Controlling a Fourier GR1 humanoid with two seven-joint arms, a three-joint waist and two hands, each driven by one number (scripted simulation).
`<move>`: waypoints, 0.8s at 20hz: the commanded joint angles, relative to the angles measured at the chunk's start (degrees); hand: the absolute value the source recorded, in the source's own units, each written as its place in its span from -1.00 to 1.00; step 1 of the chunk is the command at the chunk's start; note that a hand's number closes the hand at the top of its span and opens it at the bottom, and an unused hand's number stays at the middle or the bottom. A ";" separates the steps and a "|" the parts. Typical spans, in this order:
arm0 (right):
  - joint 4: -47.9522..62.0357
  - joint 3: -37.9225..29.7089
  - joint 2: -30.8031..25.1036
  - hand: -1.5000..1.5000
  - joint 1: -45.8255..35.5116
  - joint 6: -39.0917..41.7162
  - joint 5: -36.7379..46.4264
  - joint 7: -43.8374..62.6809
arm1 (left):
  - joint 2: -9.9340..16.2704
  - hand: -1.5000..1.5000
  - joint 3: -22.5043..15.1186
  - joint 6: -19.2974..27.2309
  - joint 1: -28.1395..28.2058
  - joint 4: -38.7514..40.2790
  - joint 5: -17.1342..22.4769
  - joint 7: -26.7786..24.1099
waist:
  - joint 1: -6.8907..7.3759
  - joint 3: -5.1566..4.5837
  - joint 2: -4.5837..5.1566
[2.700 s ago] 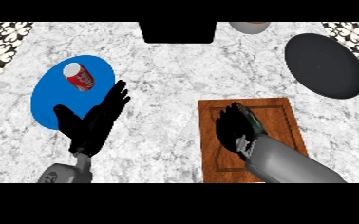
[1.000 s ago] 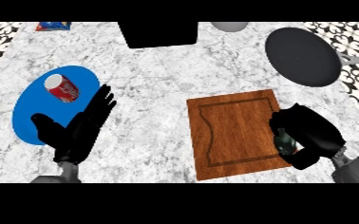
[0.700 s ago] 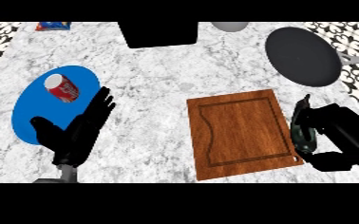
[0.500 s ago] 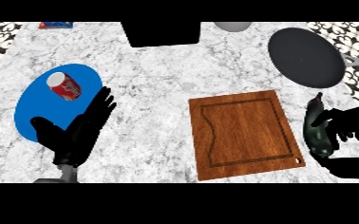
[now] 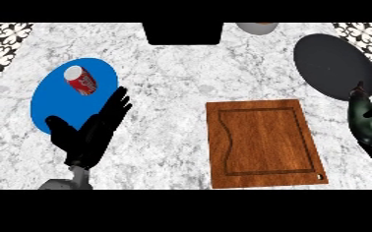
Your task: Pick the eggplant from the cutting board and place it in the pan
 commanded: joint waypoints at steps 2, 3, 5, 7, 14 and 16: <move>14.61 -0.79 3.14 1.00 -9.03 -3.26 6.83 -6.56 | -0.43 0.00 1.45 -2.21 -3.91 5.04 -0.36 -1.60 | 0.74 -0.01 0.20; 16.82 -0.17 3.90 1.00 -11.14 -5.32 8.69 -6.66 | -0.65 0.00 2.61 -2.69 -6.23 7.02 1.07 -0.75 | 0.84 0.00 0.28; 22.73 0.06 5.02 1.00 -16.09 -8.52 11.66 -7.43 | 0.03 0.00 1.62 -1.23 -3.61 0.24 0.68 2.71 | 1.57 0.04 0.25; 28.34 -1.29 5.97 1.00 -19.17 -10.01 12.69 -9.81 | -0.94 0.00 1.15 -1.22 -2.67 2.95 -1.34 -0.65 | 1.20 0.01 0.23; 49.26 -6.76 8.89 1.00 -34.71 -18.75 13.03 -13.13 | -1.70 0.00 -0.35 -1.64 -3.41 2.11 -1.76 0.28 | 2.98 0.15 0.79; 53.69 -8.58 9.58 1.00 -37.19 -20.53 12.28 -13.27 | -3.01 0.00 -0.86 -0.30 -4.19 1.27 -1.80 1.62 | 3.51 0.22 1.04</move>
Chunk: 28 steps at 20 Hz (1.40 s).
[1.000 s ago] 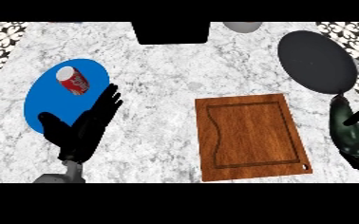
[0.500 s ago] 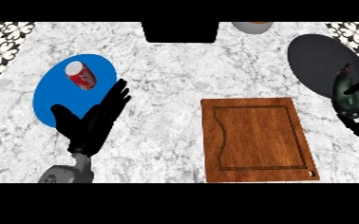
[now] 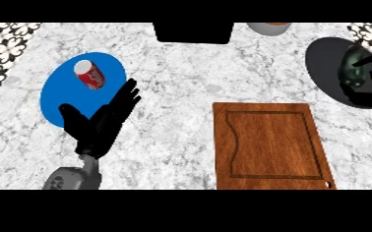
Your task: Pick the eggplant from the cutting board and place it in the pan
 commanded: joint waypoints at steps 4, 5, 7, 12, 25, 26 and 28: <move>14.62 -4.59 -0.01 1.00 -8.83 -4.34 -0.29 -4.79 | 1.02 0.00 0.90 -2.67 -0.38 1.31 0.83 -1.38 | 1.71 0.19 0.94; 15.60 -4.22 0.42 1.00 -10.09 -4.78 0.32 -4.85 | -0.89 0.00 -1.36 -1.43 -0.25 1.37 -1.07 -2.26 | 1.91 0.20 1.02; 17.41 -3.87 -1.28 1.00 -12.59 -3.61 1.18 -3.65 | -1.06 0.00 -0.95 -1.29 -1.63 1.10 -0.20 -0.38 | 2.23 0.22 1.20; 20.10 -5.33 -0.54 1.00 -12.52 -5.71 0.73 -7.40 | -0.76 0.00 -0.09 -1.57 -2.25 1.47 0.03 -0.77 | 2.61 0.32 1.60; 26.22 -4.89 0.51 -1.00 -16.31 6.04 1.46 -1.16 | -1.56 0.00 -1.33 -1.91 -2.40 2.12 -0.83 -1.54 | 3.43 0.62 2.38; 26.19 -6.03 0.21 -1.00 -15.82 8.68 0.21 -3.00 | -0.71 0.00 -0.41 -1.98 -1.60 1.59 -0.39 -1.31 | 3.32 0.63 2.07; 27.05 -8.89 -1.95 -1.00 -16.86 14.42 -2.75 -2.11 | -1.37 0.00 -0.58 -1.06 -1.89 1.72 -1.06 -1.74 | 2.62 0.59 1.90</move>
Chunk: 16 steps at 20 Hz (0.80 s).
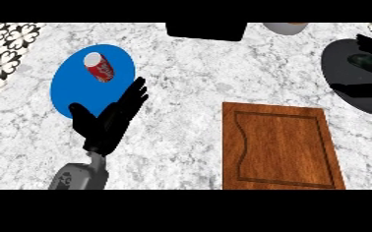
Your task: Pick the eggplant from the cutting board and place it in the pan
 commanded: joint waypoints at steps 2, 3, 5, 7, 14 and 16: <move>1.69 -5.22 -0.66 -1.00 -1.16 9.63 -5.44 -0.24 | -0.04 0.00 0.60 -0.05 -1.24 1.55 -0.35 -0.98 | -0.82 -0.02 0.23; 2.43 -5.46 -2.06 -1.00 -1.37 11.58 -5.64 1.37 | -0.36 0.00 -0.75 -0.04 0.77 -0.20 -0.70 -0.98 | 0.25 0.02 0.08; 3.48 -5.96 -2.96 -1.00 -0.23 15.58 -6.19 1.86 | -0.02 0.00 0.05 -0.48 0.77 -0.56 0.35 -0.52 | 0.28 0.04 0.24; 3.71 -5.73 -5.83 -1.00 0.05 21.89 -6.03 2.35 | 0.69 0.00 0.53 -0.67 0.78 -0.84 0.63 0.33 | -0.16 0.04 0.05; 2.43 -4.64 -9.59 -1.00 4.27 33.70 -5.11 -1.62 | 0.65 0.00 1.17 -0.08 1.44 0.23 0.00 -1.04 | -1.27 0.22 0.26; 1.86 -3.75 -10.29 -1.00 5.36 36.64 -4.34 -1.67 | -0.26 0.00 0.04 -0.10 1.99 -0.78 0.00 -1.11 | -1.41 0.21 -0.19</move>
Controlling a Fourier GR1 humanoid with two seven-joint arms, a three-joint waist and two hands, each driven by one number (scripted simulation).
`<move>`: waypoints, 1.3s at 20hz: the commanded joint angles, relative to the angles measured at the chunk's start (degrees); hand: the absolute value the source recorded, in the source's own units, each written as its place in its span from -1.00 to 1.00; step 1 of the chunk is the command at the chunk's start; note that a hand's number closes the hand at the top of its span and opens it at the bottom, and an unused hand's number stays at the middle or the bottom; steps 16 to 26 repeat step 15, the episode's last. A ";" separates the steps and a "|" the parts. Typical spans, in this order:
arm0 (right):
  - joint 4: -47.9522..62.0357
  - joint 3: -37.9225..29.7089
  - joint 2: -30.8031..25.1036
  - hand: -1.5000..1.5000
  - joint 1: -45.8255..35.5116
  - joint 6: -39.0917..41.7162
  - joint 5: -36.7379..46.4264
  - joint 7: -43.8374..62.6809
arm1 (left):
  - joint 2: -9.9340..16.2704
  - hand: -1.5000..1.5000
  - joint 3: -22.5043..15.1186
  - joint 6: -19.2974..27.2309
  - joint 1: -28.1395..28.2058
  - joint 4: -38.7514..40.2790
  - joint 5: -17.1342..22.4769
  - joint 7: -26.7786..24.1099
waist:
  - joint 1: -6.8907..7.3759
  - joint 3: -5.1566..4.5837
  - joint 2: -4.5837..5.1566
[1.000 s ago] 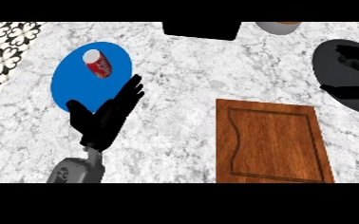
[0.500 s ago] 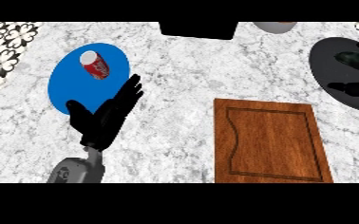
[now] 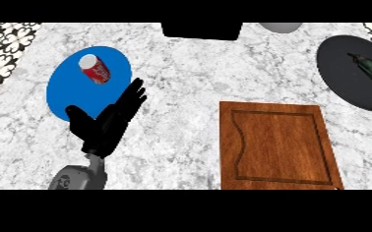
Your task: Pick the eggplant from the cutting board and place it in the pan
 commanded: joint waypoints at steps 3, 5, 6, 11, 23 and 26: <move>-1.24 -0.04 -3.40 -1.00 2.97 12.14 -0.34 -4.44 | 0.81 0.00 1.12 -0.22 0.15 -0.91 0.76 0.53 | -0.61 0.23 -0.28; -2.38 0.17 -3.00 -1.00 3.85 12.56 -0.29 -5.26 | 0.64 0.00 0.85 0.42 -0.02 -0.86 -0.07 0.41 | -0.88 0.24 -0.38; -2.50 0.30 -3.84 -1.00 4.20 13.90 -0.26 -4.69 | -0.22 0.00 0.06 0.54 0.31 -0.41 -0.15 0.39 | -1.33 0.20 -0.39; -4.51 0.46 -5.02 -1.00 5.46 15.90 -0.63 -4.36 | 0.14 0.00 0.87 0.48 -0.01 -0.74 0.39 0.68 | -1.50 0.17 -0.59; -5.68 0.45 -4.30 -1.00 7.27 16.80 -1.30 -4.79 | 0.63 0.00 1.36 0.45 0.54 -0.46 0.32 0.48 | -1.66 0.29 -0.56; -5.68 0.45 -4.30 -1.00 7.27 16.80 -1.30 -4.79 | 0.63 0.00 1.36 0.45 0.54 -0.46 0.32 0.48 | -1.66 0.29 -0.56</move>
